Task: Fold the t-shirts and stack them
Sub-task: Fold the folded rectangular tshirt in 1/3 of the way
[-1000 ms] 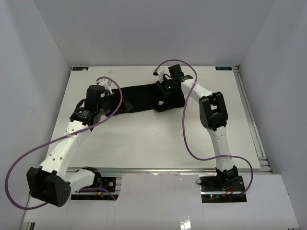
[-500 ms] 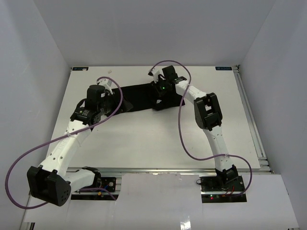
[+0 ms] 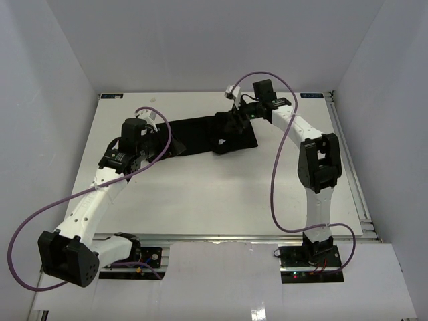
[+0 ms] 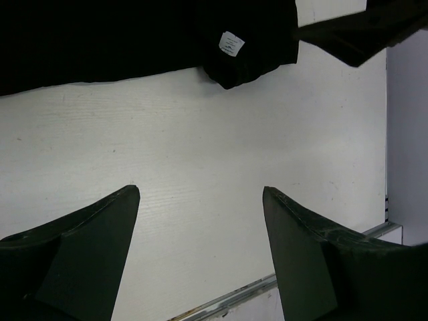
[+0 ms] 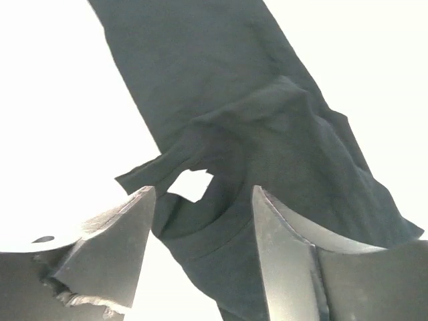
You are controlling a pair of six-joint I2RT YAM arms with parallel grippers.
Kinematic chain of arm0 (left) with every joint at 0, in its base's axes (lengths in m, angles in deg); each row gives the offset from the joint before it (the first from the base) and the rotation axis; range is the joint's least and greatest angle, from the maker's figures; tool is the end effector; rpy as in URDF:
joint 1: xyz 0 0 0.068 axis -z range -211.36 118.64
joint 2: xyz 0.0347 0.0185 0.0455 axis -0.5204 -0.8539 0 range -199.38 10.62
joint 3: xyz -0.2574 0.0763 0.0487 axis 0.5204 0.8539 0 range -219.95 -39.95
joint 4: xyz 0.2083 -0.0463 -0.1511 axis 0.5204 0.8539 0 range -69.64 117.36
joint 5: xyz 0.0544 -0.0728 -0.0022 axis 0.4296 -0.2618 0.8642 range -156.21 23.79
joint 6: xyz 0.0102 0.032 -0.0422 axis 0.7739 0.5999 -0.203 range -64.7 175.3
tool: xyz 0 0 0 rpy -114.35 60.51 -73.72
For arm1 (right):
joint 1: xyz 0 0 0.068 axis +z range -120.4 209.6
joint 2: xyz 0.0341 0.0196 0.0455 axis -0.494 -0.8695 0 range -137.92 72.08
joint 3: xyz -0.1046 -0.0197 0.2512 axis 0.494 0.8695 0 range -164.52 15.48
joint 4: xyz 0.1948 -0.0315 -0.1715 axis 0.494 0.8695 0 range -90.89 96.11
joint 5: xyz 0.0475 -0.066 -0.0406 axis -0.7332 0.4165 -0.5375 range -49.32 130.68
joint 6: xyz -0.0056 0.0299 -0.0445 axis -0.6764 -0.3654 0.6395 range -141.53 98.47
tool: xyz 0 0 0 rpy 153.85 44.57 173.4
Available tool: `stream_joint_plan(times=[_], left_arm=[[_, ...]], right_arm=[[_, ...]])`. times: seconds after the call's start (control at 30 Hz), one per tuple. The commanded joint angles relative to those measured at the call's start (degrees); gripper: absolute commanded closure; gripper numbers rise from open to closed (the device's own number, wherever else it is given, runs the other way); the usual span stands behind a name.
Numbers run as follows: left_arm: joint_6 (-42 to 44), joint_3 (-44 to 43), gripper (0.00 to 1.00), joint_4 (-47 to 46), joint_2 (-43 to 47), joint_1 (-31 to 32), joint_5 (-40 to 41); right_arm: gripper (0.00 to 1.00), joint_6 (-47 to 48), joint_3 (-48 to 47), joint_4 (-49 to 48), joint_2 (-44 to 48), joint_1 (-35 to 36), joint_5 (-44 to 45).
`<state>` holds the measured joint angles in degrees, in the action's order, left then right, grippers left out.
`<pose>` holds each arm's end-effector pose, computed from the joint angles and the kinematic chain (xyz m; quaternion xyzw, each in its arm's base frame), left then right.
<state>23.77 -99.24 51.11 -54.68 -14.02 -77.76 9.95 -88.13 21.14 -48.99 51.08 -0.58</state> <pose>0.2336 -0.0803 0.3223 -0.0651 0.8882 -0.2664 0.3687 0.4433 0.1997 0.2593 -0.5120 0.6906 0.2826 0.4256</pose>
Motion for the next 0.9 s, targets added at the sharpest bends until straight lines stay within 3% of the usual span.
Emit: stream_joint_plan(times=[0.0,0.03,0.1,0.23,0.5,0.87], left_arm=[[0.2,0.5,0.14,-1.3,1.6,-0.4,0.0],[0.2,0.5,0.14,-1.3,1.6,-0.4,-0.1],[0.1,0.7,0.14,-1.3,1.5,-0.5,-0.3],[0.2,0.6,0.14,-1.3,1.2,-0.5,-0.6],[0.0,0.7,0.14,-1.3,1.1,-0.6,-0.6],[0.5,0.7,0.14,-1.3,1.0,-1.3,-0.9]], right_arm=[[0.29,24.3,5.4,11.9,1.7,0.9,-10.0],[0.26,24.4,6.5,13.2,2.1,1.0,-9.9],[0.21,33.1,8.3,13.9,2.9,1.0,-8.9],[0.2,39.9,7.6,13.7,1.9,1.7,-5.3],[0.27,31.7,5.0,3.4,-1.7,3.9,-0.3],[0.47,25.3,1.1,1.4,-7.4,7.3,2.0]])
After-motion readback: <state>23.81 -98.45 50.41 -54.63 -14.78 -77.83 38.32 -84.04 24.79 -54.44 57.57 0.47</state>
